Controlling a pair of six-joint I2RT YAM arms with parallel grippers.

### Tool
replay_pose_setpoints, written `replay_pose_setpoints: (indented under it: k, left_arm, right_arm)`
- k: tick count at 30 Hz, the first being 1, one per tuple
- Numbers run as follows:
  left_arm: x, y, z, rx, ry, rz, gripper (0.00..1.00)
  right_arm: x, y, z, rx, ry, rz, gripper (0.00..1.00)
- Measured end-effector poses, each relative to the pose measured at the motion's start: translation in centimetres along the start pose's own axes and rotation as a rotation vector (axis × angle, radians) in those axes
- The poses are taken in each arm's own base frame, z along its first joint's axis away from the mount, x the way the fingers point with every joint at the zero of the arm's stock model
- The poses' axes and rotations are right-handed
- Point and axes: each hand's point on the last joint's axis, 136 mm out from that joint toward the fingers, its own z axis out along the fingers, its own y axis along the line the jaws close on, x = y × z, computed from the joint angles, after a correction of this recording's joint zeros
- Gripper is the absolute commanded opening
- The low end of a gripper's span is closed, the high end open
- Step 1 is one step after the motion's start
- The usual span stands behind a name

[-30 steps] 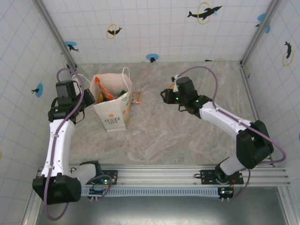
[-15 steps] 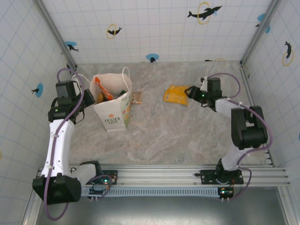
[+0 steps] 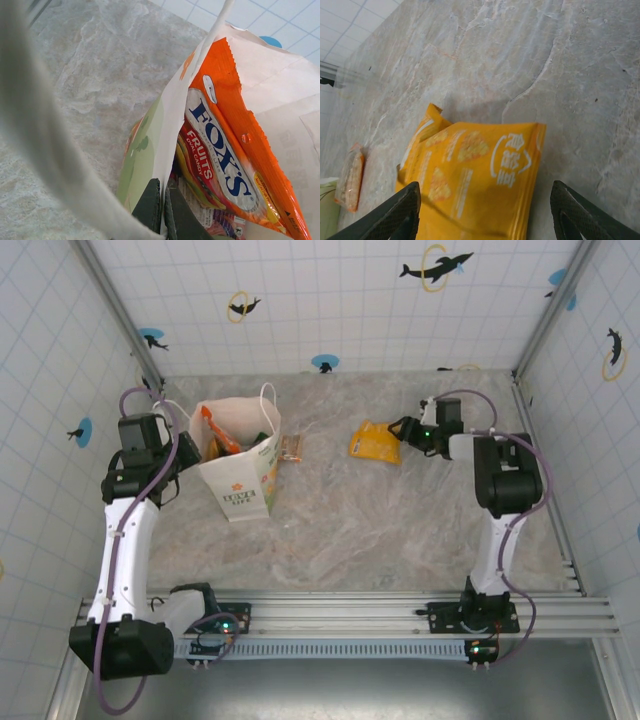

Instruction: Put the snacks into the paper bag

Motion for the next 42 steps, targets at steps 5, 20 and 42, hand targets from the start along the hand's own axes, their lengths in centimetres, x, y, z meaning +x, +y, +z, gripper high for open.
replay_pose_setpoints:
  k: [5,20,42]
  left_arm:
    - [0.0,0.2,0.0,-0.012,0.000,-0.004,0.08]
    - [0.0,0.3,0.0,-0.015,-0.001,-0.004,0.08]
    - [0.0,0.3,0.0,-0.015,0.000,-0.004,0.08]
  right_arm:
    - [-0.7,0.4,0.8,-0.034,-0.002,-0.020,0.68]
    - [1.5,1.5,1.3,-0.170,0.059,-0.026,0.58]
    - [2.8,5.4,-1.1,-0.194,0.019,-0.056,0.01]
